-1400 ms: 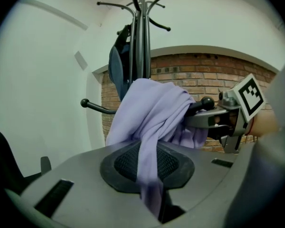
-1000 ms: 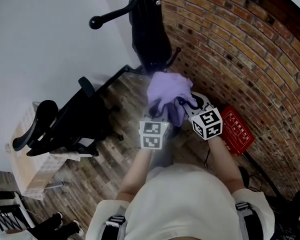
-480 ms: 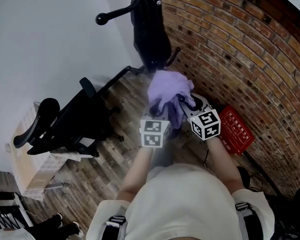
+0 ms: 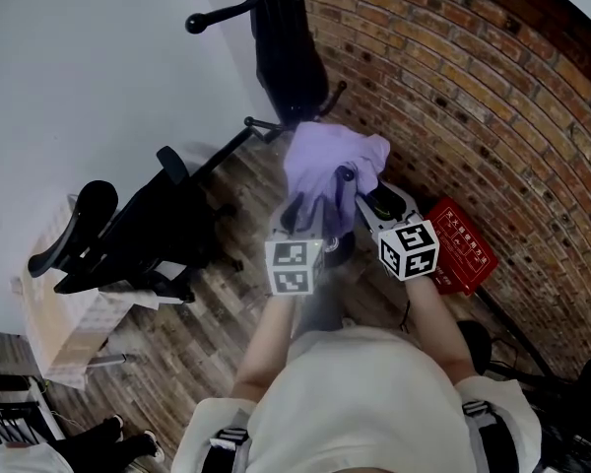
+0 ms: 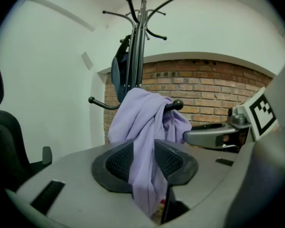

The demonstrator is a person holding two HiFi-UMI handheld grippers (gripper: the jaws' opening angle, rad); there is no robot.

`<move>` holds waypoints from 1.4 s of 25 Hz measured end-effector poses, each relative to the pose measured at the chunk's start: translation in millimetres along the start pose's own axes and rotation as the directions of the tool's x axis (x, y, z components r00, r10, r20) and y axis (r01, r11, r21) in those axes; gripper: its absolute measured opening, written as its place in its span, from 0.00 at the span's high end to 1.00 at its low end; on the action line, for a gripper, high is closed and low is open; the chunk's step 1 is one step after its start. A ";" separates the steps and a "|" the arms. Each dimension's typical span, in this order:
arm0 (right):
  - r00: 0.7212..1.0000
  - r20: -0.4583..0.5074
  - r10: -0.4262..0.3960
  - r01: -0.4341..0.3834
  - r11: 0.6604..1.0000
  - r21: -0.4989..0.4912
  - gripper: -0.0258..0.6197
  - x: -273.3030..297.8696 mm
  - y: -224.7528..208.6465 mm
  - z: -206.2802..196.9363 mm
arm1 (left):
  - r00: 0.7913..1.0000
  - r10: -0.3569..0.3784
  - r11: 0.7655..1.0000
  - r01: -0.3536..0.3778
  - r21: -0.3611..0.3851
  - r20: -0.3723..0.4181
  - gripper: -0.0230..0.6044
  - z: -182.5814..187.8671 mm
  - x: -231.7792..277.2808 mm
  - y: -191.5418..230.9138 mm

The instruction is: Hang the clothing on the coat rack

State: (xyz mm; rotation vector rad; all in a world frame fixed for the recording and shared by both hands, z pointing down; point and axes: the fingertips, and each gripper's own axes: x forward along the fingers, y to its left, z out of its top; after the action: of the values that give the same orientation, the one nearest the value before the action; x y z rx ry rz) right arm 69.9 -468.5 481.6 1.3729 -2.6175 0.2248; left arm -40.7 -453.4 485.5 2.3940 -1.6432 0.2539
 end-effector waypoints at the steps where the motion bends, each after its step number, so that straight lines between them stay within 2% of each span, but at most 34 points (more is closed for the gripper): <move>1: 1.000 0.001 -0.002 0.002 1.000 -0.003 0.69 -4.1 2.4 0.1 | 1.000 0.005 1.000 -0.005 -0.011 0.007 0.78 -0.8 -5.8 0.1; 6: 1.000 0.006 -0.008 0.008 1.000 -0.011 0.69 -29.4 19.4 -0.9 | 0.999 0.016 0.998 -0.014 -0.056 0.031 0.78 -1.8 -37.8 -2.3; 12: 1.000 0.016 -0.021 0.021 1.000 0.004 0.69 -67.3 46.8 -0.2 | 0.999 -0.003 0.997 0.006 -0.074 0.043 0.85 -7.1 -76.6 -11.3; 23: 0.996 0.041 -0.073 0.074 0.997 -0.019 0.89 -147.9 128.0 -7.4 | 0.995 -0.102 0.992 0.103 -0.075 0.024 0.90 -33.1 -165.9 -36.8; 35: 0.996 0.066 -0.067 0.069 0.997 -0.025 0.94 -219.7 213.0 -25.1 | 0.995 -0.096 0.994 0.096 -0.058 0.013 0.91 -64.7 -270.4 -42.0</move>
State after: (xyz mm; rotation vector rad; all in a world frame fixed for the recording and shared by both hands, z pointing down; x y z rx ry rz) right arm 19.1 -167.9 445.6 1.4815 -2.6102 0.1369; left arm -99.1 -178.7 471.4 2.4253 -1.5127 0.1747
